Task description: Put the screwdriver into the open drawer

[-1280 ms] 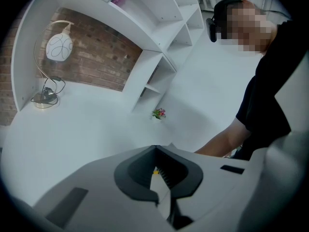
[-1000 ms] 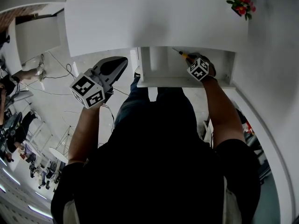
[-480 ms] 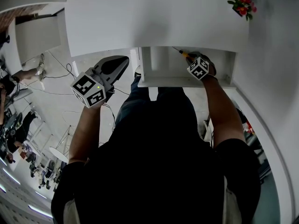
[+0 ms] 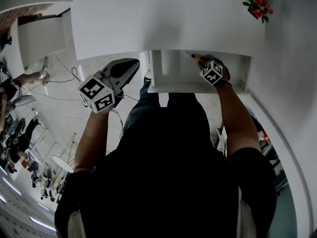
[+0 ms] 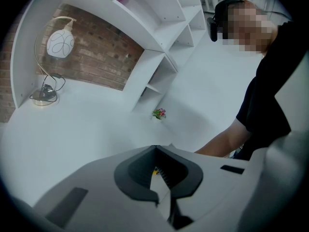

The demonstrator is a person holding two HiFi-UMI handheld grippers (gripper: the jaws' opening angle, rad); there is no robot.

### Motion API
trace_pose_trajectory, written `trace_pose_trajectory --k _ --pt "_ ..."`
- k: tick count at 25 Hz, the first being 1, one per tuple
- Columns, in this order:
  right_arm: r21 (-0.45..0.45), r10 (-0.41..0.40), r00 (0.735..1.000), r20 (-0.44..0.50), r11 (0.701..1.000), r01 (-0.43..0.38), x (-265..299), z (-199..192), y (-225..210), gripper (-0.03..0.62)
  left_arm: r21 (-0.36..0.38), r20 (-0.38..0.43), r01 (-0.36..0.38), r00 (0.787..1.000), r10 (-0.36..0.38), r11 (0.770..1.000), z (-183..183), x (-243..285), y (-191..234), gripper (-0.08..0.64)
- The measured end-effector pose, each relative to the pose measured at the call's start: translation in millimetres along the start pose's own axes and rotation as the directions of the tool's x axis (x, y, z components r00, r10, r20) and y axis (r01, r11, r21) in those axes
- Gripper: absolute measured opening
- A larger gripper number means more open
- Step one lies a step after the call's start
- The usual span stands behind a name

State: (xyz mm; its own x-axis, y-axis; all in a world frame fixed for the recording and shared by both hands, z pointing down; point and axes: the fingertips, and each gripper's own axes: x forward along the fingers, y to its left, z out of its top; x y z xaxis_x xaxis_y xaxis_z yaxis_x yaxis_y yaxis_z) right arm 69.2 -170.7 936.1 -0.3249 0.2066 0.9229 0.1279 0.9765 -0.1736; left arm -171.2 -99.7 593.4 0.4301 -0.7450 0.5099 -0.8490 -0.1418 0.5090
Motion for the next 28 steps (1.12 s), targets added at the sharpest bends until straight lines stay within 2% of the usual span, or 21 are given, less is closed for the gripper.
trace_pose_trajectory --k 20,28 --pt "0.050 -0.005 0.998 0.057 0.999 0.002 -37.1 7.1 9.0 0.110 0.063 0.022 0.035 0.999 -0.037 0.997 19.0 -4.2 -19.6 0.015" --pt "0.064 -0.053 0.993 0.105 0.997 0.046 -67.8 20.8 12.4 0.109 0.102 0.031 0.058 0.998 -0.061 0.993 30.6 -10.6 -32.4 0.015"
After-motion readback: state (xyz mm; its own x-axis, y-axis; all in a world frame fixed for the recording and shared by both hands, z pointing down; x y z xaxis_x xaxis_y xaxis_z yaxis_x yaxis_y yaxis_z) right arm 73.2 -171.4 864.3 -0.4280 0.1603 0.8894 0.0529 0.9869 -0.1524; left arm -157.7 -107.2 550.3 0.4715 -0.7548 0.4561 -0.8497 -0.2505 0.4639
